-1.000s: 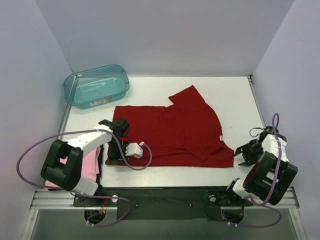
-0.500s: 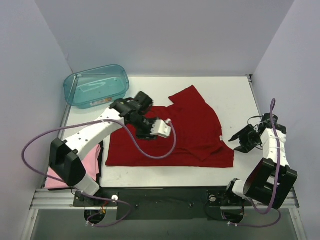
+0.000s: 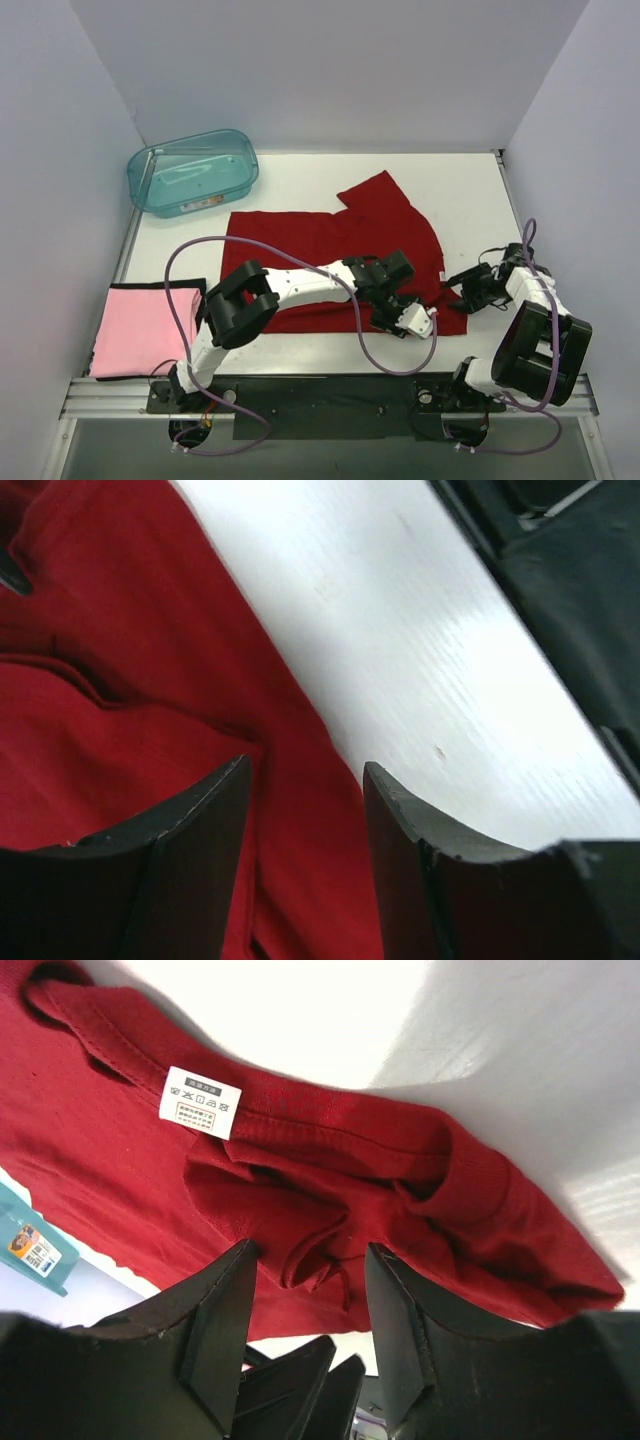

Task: Fold and stack the t-shirts
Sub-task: Fold the flattened tshirt in 1/3 of the way

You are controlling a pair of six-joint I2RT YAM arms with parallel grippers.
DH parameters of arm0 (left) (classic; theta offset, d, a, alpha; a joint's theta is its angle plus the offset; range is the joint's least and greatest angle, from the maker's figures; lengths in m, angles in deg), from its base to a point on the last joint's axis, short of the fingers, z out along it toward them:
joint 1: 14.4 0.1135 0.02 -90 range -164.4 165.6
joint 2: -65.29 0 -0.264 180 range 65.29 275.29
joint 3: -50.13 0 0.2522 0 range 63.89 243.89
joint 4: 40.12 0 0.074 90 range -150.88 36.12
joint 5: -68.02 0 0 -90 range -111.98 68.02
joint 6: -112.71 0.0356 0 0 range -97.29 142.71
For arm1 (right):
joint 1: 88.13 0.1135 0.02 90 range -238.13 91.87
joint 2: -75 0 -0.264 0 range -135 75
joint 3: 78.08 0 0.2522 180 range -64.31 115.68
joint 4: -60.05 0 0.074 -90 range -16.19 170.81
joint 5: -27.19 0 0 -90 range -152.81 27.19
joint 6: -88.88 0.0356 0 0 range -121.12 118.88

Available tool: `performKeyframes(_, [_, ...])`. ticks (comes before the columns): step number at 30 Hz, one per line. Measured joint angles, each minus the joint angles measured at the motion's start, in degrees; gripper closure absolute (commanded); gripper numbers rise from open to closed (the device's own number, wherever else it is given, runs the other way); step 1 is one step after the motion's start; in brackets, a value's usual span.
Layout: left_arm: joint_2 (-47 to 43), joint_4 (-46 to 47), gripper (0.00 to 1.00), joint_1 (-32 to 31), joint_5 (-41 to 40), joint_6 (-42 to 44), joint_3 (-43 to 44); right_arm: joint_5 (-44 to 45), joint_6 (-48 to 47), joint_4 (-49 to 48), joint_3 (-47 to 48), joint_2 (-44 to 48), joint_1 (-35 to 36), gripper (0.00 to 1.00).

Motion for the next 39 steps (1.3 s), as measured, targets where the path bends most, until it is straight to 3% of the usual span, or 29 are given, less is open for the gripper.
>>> performKeyframes(10, [2.9,8.1,0.52,-0.3,-5.3,0.0,0.1,-1.1,4.0,-6.8,-2.5,-3.4,1.4,0.61])
performKeyframes(18, [3.0,9.5,0.55,-0.2,-7.3,1.0,0.0,-0.9,4.2,-7.7,-2.1,-4.7,1.7,0.75])
performKeyframes(20, [3.3,10.4,0.61,-0.2,-7.7,1.4,-0.1,-0.7,3.8,-7.6,-2.1,-5.3,1.7,0.81])
performKeyframes(21, [3.4,11.2,0.69,-0.2,-8.1,1.4,-0.4,-0.6,3.6,-7.6,-2.1,-5.4,1.7,0.84])
performKeyframes(23, [3.6,12.1,0.72,-0.2,-8.9,1.5,-0.9,-0.3,3.5,-7.6,-2.0,-5.4,1.7,0.84])
performKeyframes(24, [3.7,12.5,0.71,-0.2,-9.3,1.6,-1.0,-0.2,3.3,-7.5,-1.9,-5.4,1.7,0.84])
performKeyframes(28, [3.9,11.8,0.50,-0.2,-9.7,3.2,-1.0,0.9,2.3,-6.5,-0.4,-5.4,1.7,0.82])
performKeyframes(30, [3.9,9.7,0.47,-0.2,-9.0,5.0,-0.8,1.6,1.7,-6.0,0.6,-5.3,1.7,0.82])
performKeyframes(35, [3.9,6.4,0.47,-0.2,-7.8,7.2,-0.1,2.7,0.6,-5.4,1.5,-5.1,1.7,0.80])
performKeyframes(39, [4.2,6.5,0.62,-0.2,-7.7,7.2,-0.1,3.3,0.1,-5.1,1.5,-5.1,1.7,0.80])
